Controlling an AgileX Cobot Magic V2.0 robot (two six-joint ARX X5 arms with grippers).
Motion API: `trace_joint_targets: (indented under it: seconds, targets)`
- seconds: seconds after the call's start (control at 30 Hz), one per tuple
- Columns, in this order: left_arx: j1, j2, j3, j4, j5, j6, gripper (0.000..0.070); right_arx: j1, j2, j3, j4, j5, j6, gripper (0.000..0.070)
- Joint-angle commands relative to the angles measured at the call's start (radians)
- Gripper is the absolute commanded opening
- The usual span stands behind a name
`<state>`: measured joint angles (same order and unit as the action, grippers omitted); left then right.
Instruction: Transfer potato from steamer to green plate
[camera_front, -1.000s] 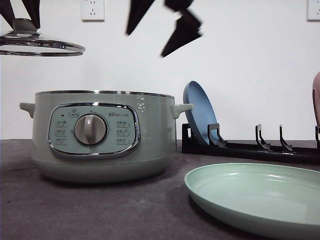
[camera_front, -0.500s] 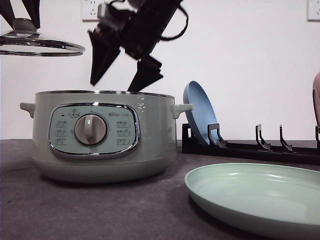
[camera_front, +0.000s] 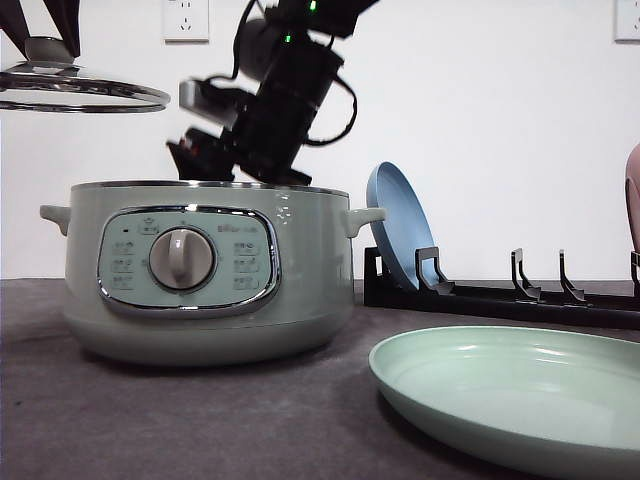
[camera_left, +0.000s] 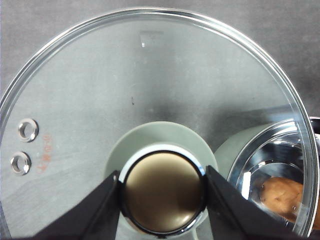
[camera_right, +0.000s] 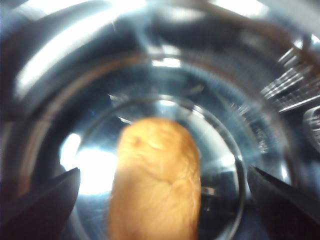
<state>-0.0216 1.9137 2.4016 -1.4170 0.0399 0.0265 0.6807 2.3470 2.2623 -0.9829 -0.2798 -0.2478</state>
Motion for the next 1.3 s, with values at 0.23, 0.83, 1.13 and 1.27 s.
trace_joint_targets:
  seconds: [0.23, 0.83, 1.13, 1.27]
  targets:
    - [0.003, -0.021, 0.046, -0.027, 0.004, 0.0, 0.0, 0.015, 0.047, 0.027, 0.002, 0.0, 0.001, 0.068]
    - [0.003, -0.021, 0.046, -0.027, 0.004, -0.001, 0.0, 0.051, 0.047, 0.026, -0.02, 0.1, 0.011, 0.0488]
    - [0.003, -0.021, 0.046, -0.026, 0.004, -0.001, 0.0, 0.054, 0.043, 0.031, -0.034, 0.101, 0.042, 0.0262]
    - [0.003, -0.021, 0.046, -0.024, 0.004, -0.001, 0.0, 0.055, 0.012, 0.059, -0.067, 0.102, 0.05, 0.0233]
